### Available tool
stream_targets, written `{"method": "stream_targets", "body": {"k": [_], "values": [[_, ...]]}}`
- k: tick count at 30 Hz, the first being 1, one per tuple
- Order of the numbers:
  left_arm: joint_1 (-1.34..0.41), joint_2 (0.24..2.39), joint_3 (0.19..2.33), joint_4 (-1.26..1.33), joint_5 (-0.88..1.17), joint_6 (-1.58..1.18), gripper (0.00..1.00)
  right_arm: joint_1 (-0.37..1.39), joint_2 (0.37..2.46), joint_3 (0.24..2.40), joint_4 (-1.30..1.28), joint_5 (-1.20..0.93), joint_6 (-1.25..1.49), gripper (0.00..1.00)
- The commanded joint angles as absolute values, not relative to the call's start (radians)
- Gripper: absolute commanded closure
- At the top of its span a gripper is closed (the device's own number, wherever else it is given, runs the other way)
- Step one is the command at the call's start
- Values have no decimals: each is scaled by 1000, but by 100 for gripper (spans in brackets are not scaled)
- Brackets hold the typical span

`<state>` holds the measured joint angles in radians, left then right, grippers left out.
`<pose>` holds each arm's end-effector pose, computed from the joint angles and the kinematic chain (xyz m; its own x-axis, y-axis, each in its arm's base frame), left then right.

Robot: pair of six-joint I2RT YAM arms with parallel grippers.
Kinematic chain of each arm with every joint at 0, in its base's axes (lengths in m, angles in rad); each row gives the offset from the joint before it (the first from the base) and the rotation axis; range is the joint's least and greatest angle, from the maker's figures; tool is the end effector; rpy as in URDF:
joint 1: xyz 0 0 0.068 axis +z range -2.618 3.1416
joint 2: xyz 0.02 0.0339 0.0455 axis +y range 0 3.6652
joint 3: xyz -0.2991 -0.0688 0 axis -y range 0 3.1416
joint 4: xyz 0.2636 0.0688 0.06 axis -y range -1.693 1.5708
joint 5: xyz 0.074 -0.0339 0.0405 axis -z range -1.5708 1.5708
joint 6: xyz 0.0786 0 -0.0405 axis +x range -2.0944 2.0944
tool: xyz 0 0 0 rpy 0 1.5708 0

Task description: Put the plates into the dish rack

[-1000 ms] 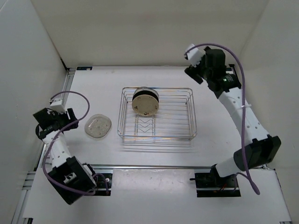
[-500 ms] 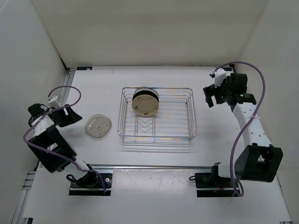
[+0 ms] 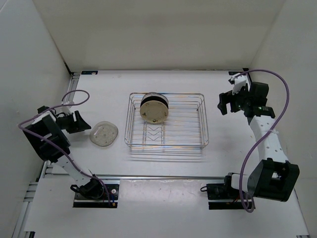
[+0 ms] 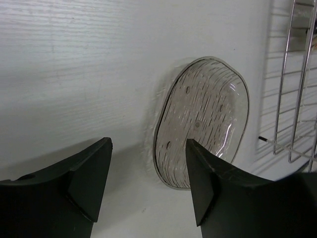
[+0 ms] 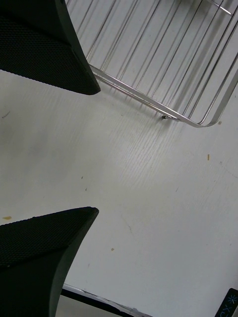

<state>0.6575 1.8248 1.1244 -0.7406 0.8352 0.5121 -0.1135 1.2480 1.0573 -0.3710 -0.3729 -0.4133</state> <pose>0.3141 0.1689 0.1533 -0.8479 -0.2393 -0.4731 0.0933 0.8111 -0.5775 0.3211 -0.0078 0.3277 -0.4040 -0.3304 -0.8530 -0.3965 0.9036 -0.1622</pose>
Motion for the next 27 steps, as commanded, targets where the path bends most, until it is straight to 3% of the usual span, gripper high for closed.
{"method": "stream_targets", "body": {"k": [1, 12, 27], "values": [[621, 1857, 1215, -825, 847, 598, 30, -135, 1226, 1042, -327, -405, -390, 3], [511, 1957, 1348, -950, 753, 644, 37, -176, 1226, 1032, -327, -459, -380, 3], [502, 2026, 1422, -1161, 721, 802, 45, -204, 1226, 1032, -307, -468, -362, 3]]}}
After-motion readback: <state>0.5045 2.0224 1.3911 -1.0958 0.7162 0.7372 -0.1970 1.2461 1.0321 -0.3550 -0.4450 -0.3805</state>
